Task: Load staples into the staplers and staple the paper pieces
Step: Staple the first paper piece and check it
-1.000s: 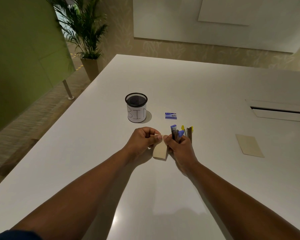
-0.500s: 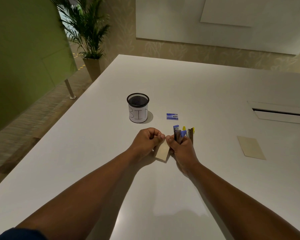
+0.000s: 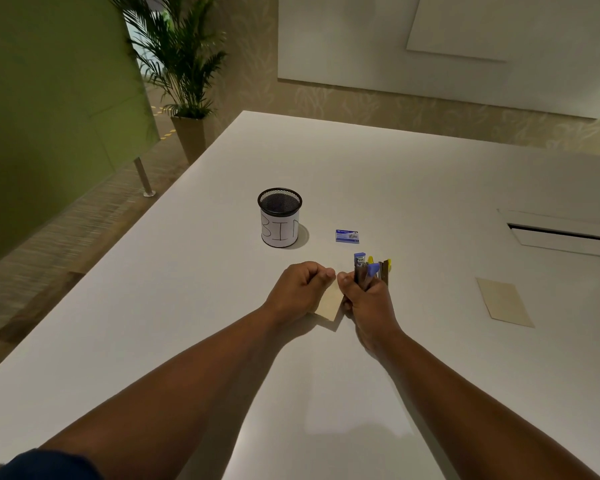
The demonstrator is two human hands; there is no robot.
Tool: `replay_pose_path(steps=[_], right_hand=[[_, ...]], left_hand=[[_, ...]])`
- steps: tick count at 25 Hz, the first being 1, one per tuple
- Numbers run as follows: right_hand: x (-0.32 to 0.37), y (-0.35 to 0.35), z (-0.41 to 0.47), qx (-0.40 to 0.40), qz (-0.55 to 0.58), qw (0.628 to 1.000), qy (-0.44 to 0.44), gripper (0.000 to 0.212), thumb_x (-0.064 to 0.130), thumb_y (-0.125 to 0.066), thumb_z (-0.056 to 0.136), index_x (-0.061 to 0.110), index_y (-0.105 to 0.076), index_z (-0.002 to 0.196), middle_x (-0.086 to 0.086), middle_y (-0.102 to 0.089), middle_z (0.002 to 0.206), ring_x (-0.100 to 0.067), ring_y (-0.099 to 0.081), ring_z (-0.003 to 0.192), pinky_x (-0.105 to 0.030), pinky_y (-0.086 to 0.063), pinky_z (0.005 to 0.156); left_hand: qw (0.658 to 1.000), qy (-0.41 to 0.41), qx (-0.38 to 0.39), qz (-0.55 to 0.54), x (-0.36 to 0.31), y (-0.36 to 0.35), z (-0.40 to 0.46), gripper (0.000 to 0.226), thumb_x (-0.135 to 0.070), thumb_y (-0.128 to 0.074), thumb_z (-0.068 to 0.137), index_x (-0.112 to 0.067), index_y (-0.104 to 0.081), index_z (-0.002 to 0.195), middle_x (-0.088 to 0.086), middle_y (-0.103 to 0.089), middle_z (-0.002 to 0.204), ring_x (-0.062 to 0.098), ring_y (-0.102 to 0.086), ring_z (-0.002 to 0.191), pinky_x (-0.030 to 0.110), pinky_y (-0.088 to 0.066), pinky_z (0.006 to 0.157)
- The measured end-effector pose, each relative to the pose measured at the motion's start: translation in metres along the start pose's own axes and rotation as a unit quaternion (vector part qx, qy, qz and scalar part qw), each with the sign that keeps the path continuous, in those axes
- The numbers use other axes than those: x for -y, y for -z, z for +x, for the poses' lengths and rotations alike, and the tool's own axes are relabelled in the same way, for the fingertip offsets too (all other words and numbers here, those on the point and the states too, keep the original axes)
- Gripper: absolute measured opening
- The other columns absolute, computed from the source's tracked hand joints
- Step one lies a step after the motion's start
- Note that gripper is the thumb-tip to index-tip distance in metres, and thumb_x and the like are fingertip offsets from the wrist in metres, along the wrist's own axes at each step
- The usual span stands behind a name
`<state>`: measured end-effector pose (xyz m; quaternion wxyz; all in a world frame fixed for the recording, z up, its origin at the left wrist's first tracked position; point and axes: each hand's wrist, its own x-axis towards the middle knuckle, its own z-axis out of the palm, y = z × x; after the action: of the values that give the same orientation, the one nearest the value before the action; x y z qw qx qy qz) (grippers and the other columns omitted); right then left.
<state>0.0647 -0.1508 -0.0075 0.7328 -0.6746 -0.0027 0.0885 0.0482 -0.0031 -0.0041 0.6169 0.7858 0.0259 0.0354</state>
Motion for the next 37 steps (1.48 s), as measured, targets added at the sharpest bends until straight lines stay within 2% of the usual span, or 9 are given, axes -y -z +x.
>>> replay_pose_path(steps=[3,9,13,18,24,28,31,34,37], right_hand=[[0.001,0.0,-0.001,-0.006,-0.001,1.0,0.005,0.016,0.025,-0.063,0.102,0.021,-0.068,0.087,0.0,-0.075,0.08,-0.021,-0.073,0.082,-0.036,-0.059,0.072],[-0.009,0.004,0.006,-0.039,-0.017,0.999,-0.01,0.015,0.039,-0.067,0.098,0.025,-0.071,0.093,-0.003,-0.076,0.087,-0.015,-0.069,0.075,-0.031,-0.05,0.064],[-0.008,0.006,0.007,-0.044,0.028,0.999,-0.01,0.015,0.029,-0.064,0.101,0.016,-0.07,0.1,-0.004,-0.072,0.083,-0.012,-0.065,0.067,-0.032,-0.053,0.065],[-0.007,0.008,0.009,-0.06,0.088,0.994,-0.009,0.015,0.022,-0.063,0.103,0.008,-0.066,0.097,-0.007,-0.056,0.075,-0.011,-0.04,0.057,-0.025,-0.041,0.058],[-0.009,0.007,0.011,-0.077,0.091,0.993,-0.008,0.021,0.025,-0.062,0.103,0.006,-0.064,0.111,-0.012,-0.061,0.089,-0.008,-0.048,0.057,-0.021,-0.046,0.057],[-0.008,0.007,0.01,-0.072,0.088,0.993,0.003,0.017,0.025,-0.061,0.103,0.008,-0.065,0.103,-0.012,-0.057,0.084,-0.01,-0.044,0.059,-0.023,-0.046,0.058],[-0.009,0.006,0.009,-0.066,0.044,0.997,0.017,0.02,0.025,-0.061,0.104,0.006,-0.069,0.101,-0.003,-0.063,0.073,-0.007,-0.05,0.055,-0.022,-0.047,0.056],[-0.01,0.005,0.008,-0.064,0.03,0.997,0.024,0.023,0.027,-0.061,0.103,0.005,-0.069,0.099,-0.001,-0.063,0.069,-0.005,-0.052,0.053,-0.023,-0.046,0.055],[-0.008,0.005,0.008,-0.07,0.033,0.997,0.026,0.019,0.027,-0.063,0.102,0.01,-0.068,0.095,0.003,-0.059,0.065,-0.008,-0.05,0.056,-0.023,-0.045,0.054]], left_hand=[[0.992,0.044,0.044,-0.114,0.001,-0.002,-0.004,0.02,-0.017,-0.054,0.105,-0.006,-0.062,0.09,0.011,-0.068,0.083,0.016,-0.066,0.074,0.026,-0.053,0.064],[0.997,0.007,-0.01,0.082,0.0,-0.002,-0.002,0.039,-0.039,-0.053,0.104,-0.013,-0.061,0.076,-0.001,-0.062,0.071,0.009,-0.056,0.063,0.023,-0.043,0.059],[0.999,0.024,0.019,-0.011,0.005,-0.002,-0.003,0.04,-0.038,-0.065,0.096,-0.012,-0.056,0.067,0.005,-0.056,0.069,0.018,-0.053,0.067,0.036,-0.043,0.065],[0.993,0.0,0.03,0.112,0.003,0.004,-0.003,0.034,-0.031,-0.055,0.104,-0.013,-0.057,0.074,-0.005,-0.058,0.072,0.01,-0.052,0.067,0.025,-0.041,0.063],[0.995,-0.007,-0.016,0.096,0.004,0.002,-0.002,0.051,-0.04,-0.057,0.102,0.001,-0.062,0.072,0.004,-0.058,0.065,0.014,-0.051,0.062,0.029,-0.04,0.061],[1.0,0.004,-0.018,0.002,0.001,0.003,-0.005,0.04,-0.039,-0.068,0.096,-0.001,-0.061,0.084,0.007,-0.063,0.072,0.014,-0.056,0.065,0.028,-0.047,0.06],[0.999,-0.003,0.023,0.048,0.003,0.0,-0.006,0.013,-0.031,-0.071,0.094,-0.019,-0.07,0.096,0.003,-0.075,0.087,0.022,-0.07,0.08,0.042,-0.058,0.076],[0.998,0.02,0.042,-0.039,0.003,0.001,-0.006,0.007,-0.013,-0.067,0.096,-0.009,-0.071,0.101,0.013,-0.076,0.094,0.029,-0.073,0.089,0.041,-0.059,0.082],[0.988,0.055,0.02,-0.146,-0.008,0.001,-0.007,0.007,-0.005,-0.063,0.098,0.002,-0.066,0.1,0.019,-0.067,0.085,0.025,-0.066,0.077,0.036,-0.058,0.071]])
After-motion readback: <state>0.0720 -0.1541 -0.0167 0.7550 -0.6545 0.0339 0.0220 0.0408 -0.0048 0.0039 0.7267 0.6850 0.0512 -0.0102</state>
